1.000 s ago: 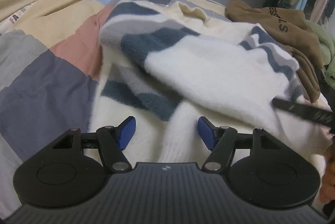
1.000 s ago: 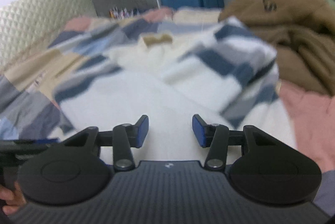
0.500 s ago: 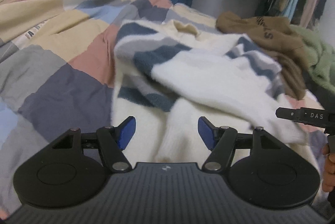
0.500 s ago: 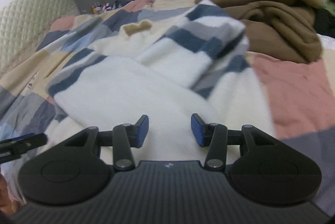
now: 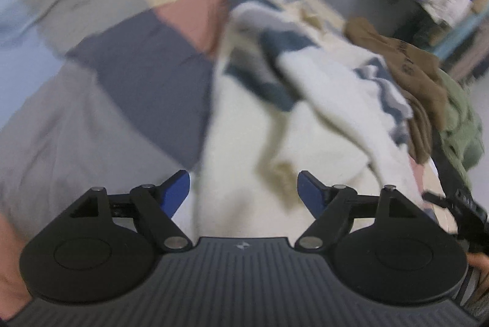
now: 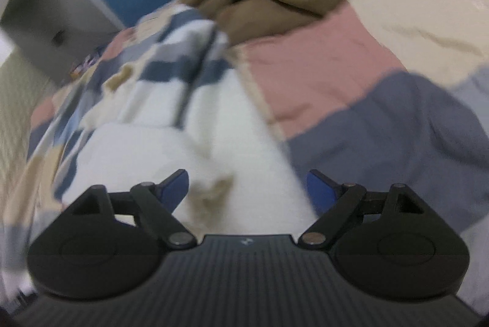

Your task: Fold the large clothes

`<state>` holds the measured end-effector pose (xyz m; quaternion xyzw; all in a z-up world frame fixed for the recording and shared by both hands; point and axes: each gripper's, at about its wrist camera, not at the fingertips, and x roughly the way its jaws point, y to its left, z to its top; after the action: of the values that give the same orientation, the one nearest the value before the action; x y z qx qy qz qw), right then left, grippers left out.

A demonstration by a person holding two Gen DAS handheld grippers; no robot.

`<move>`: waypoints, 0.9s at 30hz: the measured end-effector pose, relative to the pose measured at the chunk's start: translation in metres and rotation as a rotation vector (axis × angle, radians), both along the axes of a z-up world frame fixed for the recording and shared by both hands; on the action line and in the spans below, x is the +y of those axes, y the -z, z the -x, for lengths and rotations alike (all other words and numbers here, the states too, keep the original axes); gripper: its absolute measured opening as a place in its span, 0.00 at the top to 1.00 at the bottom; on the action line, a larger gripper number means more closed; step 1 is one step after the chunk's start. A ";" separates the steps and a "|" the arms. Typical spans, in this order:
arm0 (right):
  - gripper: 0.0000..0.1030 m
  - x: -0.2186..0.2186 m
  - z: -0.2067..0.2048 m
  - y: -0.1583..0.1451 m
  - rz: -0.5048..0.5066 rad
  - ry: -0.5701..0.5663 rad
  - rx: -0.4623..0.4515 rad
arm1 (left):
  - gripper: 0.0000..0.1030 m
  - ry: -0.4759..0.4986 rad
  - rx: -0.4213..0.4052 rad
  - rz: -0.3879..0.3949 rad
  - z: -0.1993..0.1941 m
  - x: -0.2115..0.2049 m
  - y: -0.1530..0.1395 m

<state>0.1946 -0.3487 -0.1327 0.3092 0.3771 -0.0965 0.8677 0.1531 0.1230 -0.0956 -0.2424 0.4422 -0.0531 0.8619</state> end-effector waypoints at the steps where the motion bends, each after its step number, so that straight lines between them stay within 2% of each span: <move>1: 0.17 -0.004 -0.002 0.005 -0.031 0.020 0.020 | 0.21 -0.032 0.016 0.004 0.000 0.005 0.003; 3: 0.17 -0.012 -0.003 0.017 -0.111 0.052 0.052 | 0.21 -0.082 0.034 0.052 0.000 0.014 0.009; 6: 0.15 -0.021 -0.004 0.033 -0.291 0.053 0.067 | 0.21 -0.080 0.054 0.120 0.001 0.017 0.015; 7: 0.15 -0.019 -0.004 0.034 -0.311 0.049 0.069 | 0.21 -0.062 0.054 0.145 0.002 0.014 0.017; 10: 0.14 -0.012 -0.001 0.032 -0.368 -0.009 0.026 | 0.22 0.026 0.072 0.291 0.003 0.004 0.026; 13: 0.14 -0.001 0.002 0.031 -0.454 -0.092 -0.016 | 0.22 0.088 0.023 0.348 0.008 -0.006 0.020; 15: 0.14 0.006 0.004 0.029 -0.489 -0.150 -0.041 | 0.21 0.087 0.024 0.395 0.010 -0.006 0.020; 18: 0.14 0.017 0.005 0.025 -0.444 -0.186 -0.021 | 0.21 0.049 0.082 0.335 0.012 -0.008 0.028; 23: 0.14 0.032 -0.003 0.035 -0.351 -0.200 0.104 | 0.18 0.030 0.173 0.258 0.012 -0.017 0.040; 27: 0.15 0.045 -0.008 0.035 -0.286 -0.233 0.143 | 0.12 0.130 0.185 0.180 0.012 -0.033 0.038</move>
<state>0.2028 -0.3038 -0.1678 0.3761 0.4811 0.0373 0.7910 0.1408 0.0896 -0.1334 -0.2933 0.5281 -0.1254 0.7870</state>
